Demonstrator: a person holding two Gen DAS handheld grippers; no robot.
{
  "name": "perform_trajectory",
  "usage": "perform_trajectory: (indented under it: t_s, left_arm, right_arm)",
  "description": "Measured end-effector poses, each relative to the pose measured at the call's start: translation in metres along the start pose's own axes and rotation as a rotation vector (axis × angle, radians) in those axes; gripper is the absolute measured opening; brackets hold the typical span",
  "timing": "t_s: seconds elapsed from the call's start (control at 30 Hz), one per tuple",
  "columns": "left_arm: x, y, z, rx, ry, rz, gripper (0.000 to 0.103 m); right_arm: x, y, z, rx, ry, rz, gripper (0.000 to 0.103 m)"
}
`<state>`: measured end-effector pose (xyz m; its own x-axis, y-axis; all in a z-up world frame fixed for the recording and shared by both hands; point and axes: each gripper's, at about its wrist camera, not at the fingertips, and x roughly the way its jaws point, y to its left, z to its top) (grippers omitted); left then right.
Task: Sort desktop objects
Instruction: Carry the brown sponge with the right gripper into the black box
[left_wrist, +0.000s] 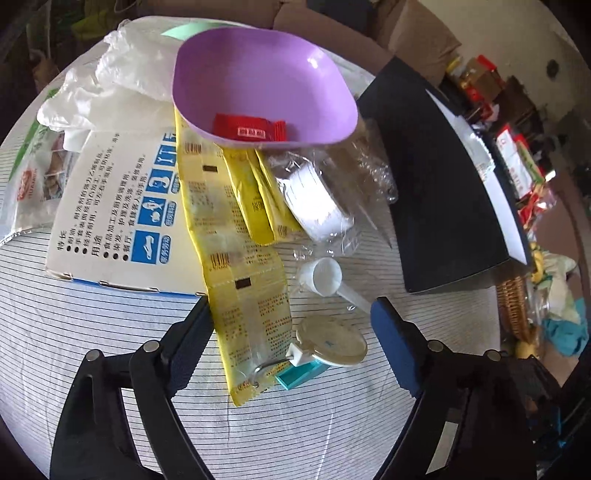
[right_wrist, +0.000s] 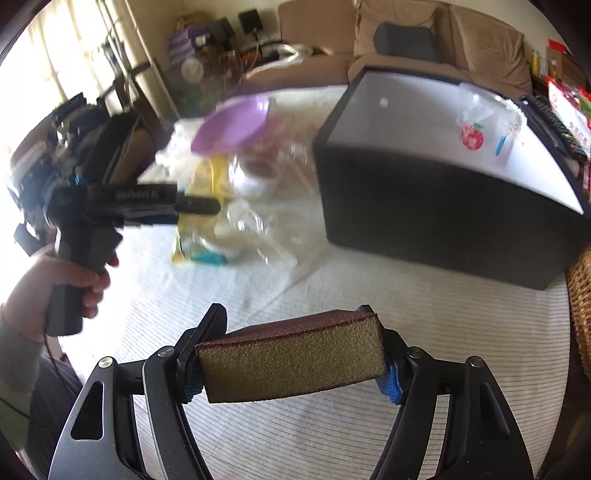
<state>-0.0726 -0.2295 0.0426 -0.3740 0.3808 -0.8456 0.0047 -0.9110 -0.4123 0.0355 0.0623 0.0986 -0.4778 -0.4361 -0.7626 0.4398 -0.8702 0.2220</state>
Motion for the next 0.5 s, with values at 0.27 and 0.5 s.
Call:
perform_trajectory:
  t_s: [0.27,0.5]
  left_arm:
    - [-0.014,-0.004,0.016,0.001,-0.052,-0.032,0.085]
    - [0.004,-0.016,0.011,0.071,-0.021,0.164,0.085]
  right_arm:
    - [-0.067,-0.041,0.073,0.129,-0.153,0.052,0.074]
    - [-0.037,-0.077,0.164,0.13,-0.073,-0.05,0.074]
